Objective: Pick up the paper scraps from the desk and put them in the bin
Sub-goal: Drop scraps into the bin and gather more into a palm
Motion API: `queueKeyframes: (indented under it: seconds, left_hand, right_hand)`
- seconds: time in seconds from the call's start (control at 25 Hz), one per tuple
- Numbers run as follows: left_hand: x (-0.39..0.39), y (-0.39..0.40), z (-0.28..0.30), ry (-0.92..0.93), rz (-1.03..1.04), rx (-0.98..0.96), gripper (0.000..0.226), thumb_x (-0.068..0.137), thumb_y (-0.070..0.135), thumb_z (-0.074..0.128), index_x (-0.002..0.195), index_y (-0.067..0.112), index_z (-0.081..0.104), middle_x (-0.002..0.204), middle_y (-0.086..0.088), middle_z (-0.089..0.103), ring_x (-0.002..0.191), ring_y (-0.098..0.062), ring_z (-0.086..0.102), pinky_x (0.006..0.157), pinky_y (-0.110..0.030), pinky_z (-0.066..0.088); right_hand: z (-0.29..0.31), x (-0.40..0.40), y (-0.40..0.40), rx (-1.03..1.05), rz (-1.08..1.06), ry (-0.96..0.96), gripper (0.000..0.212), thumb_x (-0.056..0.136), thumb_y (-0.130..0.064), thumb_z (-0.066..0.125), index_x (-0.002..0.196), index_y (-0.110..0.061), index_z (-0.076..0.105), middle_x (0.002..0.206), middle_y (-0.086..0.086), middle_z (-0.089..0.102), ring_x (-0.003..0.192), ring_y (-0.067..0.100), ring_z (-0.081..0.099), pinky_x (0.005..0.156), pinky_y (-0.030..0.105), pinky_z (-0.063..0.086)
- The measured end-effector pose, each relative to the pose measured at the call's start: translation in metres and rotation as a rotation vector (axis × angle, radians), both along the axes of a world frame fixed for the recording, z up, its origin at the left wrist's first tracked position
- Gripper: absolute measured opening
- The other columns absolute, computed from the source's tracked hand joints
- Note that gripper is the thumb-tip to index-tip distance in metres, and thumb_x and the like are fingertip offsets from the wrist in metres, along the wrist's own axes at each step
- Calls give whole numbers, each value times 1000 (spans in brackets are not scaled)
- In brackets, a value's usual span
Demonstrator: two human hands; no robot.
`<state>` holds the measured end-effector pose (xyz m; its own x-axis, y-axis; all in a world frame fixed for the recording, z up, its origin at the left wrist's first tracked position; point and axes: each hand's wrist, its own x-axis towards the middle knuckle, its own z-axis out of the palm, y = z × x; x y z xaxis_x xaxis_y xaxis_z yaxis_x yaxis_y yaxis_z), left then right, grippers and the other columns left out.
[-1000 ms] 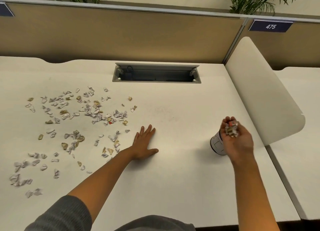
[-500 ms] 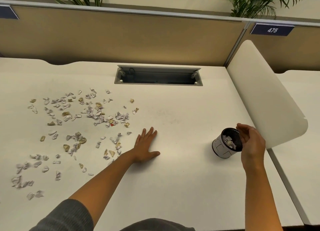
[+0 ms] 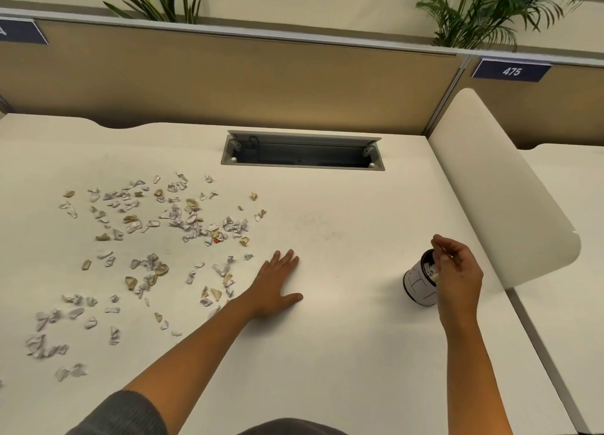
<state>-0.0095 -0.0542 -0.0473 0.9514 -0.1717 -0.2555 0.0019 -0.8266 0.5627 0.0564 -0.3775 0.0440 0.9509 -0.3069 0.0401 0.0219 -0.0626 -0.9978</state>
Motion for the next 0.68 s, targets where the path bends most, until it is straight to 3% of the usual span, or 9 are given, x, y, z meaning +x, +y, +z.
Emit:
queueKeyframes:
  seconds: [0.16, 0.32, 0.52, 0.6, 0.68]
  left_hand:
    - [-18, 4, -4, -94, -27, 80, 75, 97, 51, 43, 156, 25, 5, 163, 10, -6, 150, -13, -11, 121, -29, -5]
    - [-15, 20, 5, -141, -18, 44, 59, 98, 32, 49, 152, 21, 27, 161, 6, 19, 150, -10, 10, 121, -24, 5]
    - [-12, 69, 20, -355, 296, 9, 44, 92, 17, 56, 136, 15, 52, 149, 0, 43, 143, -18, 32, 120, -29, 17]
    - [-6, 92, 25, -382, 353, 42, 45, 90, 14, 58, 134, 14, 53, 148, -3, 43, 141, -22, 36, 116, -29, 23]
    - [3, 114, 26, -333, 406, 101, 53, 90, 15, 58, 142, 13, 45, 155, -6, 33, 147, -24, 25, 120, -34, 20]
  right_hand:
    - [3, 1, 22, 6, 66, 2, 25, 95, 1, 54, 114, -9, 66, 117, -3, 71, 114, 5, 64, 101, 21, 47]
    - [-7, -1, 58, -14, 162, 40, 24, 95, 1, 54, 107, -14, 68, 109, -7, 72, 108, 4, 66, 97, 20, 47]
    - [-22, -8, 110, -113, 318, 111, 24, 95, -5, 56, 99, -25, 70, 102, -11, 73, 103, 6, 67, 87, 23, 47]
    - [-28, -12, 128, -174, 380, 121, 24, 94, -7, 57, 96, -28, 70, 101, -12, 72, 101, 5, 67, 83, 21, 48]
    - [-32, -16, 143, -219, 422, 138, 23, 95, -10, 58, 95, -30, 69, 100, -14, 72, 99, 3, 67, 77, 17, 46]
